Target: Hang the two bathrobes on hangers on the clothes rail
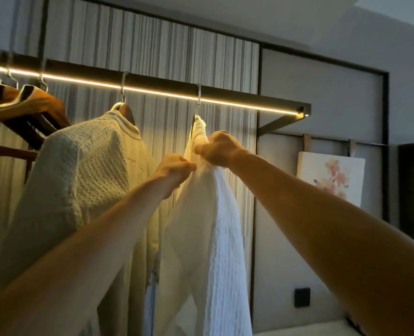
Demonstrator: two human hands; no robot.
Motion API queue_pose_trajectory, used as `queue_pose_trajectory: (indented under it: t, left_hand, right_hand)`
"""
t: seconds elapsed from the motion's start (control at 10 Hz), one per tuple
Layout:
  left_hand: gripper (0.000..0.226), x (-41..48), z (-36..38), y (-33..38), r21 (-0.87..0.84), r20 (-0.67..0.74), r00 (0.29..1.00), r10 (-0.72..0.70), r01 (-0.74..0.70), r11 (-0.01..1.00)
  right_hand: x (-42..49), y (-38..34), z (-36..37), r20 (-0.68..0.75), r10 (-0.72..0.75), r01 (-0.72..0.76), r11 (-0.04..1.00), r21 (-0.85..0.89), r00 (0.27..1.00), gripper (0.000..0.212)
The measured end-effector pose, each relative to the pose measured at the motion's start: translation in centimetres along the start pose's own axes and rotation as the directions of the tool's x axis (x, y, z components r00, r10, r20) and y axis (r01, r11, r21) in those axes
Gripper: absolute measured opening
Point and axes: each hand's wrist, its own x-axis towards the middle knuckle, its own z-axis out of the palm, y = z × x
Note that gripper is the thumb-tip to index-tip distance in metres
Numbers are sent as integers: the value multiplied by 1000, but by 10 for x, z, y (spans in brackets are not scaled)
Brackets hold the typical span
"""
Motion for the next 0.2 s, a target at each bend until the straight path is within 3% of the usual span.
queue_pose_trajectory:
  t: [0.1, 0.2]
  left_hand:
    - [25, -48, -5, 13, 44, -13, 995, 99, -99, 994]
    - [18, -112, -6, 18, 146, -47, 971, 234, -225, 963]
  right_hand:
    - [-49, 10, -10, -120, -116, 124, 990, 67, 986, 25]
    - [-114, 25, -19, -133, -199, 216, 969, 123, 971, 24]
